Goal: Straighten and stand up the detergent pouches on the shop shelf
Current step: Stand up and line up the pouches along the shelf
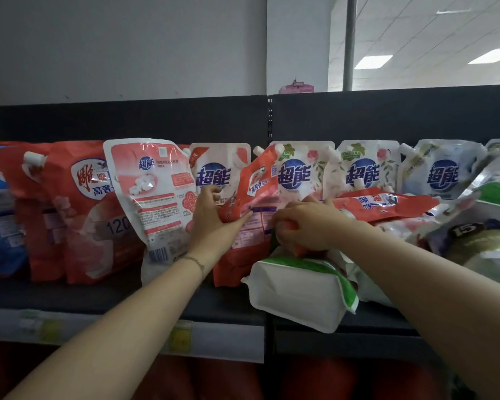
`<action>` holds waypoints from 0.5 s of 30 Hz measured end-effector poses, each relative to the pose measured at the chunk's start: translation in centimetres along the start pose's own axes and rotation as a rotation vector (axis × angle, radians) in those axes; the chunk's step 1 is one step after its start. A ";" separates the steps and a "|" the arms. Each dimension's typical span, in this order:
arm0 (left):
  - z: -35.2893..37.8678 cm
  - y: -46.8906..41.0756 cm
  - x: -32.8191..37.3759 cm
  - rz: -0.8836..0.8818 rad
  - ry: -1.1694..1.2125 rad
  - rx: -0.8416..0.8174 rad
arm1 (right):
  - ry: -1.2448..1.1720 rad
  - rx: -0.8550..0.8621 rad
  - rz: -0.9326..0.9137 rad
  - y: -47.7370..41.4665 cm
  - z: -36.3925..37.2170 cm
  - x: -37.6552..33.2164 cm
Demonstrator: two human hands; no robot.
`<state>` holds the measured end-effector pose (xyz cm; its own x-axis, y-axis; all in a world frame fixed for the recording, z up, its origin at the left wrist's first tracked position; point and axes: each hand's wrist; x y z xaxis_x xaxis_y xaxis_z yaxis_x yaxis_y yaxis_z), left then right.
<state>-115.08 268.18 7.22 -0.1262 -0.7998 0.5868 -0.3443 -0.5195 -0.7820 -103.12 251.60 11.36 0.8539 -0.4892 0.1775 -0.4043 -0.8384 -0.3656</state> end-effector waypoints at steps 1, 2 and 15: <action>0.0 -0.1 0.0 0.030 -0.018 0.016 | 0.006 0.005 0.000 0.2 0.1 -0.1; 0.0 -0.2 0.0 0.057 -0.033 0.039 | -0.013 0.009 0.001 0.4 0.1 -0.1; 1.3 1.5 5.9 1.168 -0.504 0.180 | -0.029 0.230 -0.072 2.6 -0.8 0.9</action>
<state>-115.17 262.30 9.23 0.1114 -0.8104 -0.5752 -0.1335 0.5614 -0.8167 -103.68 248.78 11.34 0.8881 -0.4206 0.1854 -0.2599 -0.7922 -0.5521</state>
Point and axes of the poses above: each hand's wrist, its own y-axis away from the middle knuckle, its own z-axis out of the palm, x = y × z, and after that the axes turned 3 degrees about z, right-handed
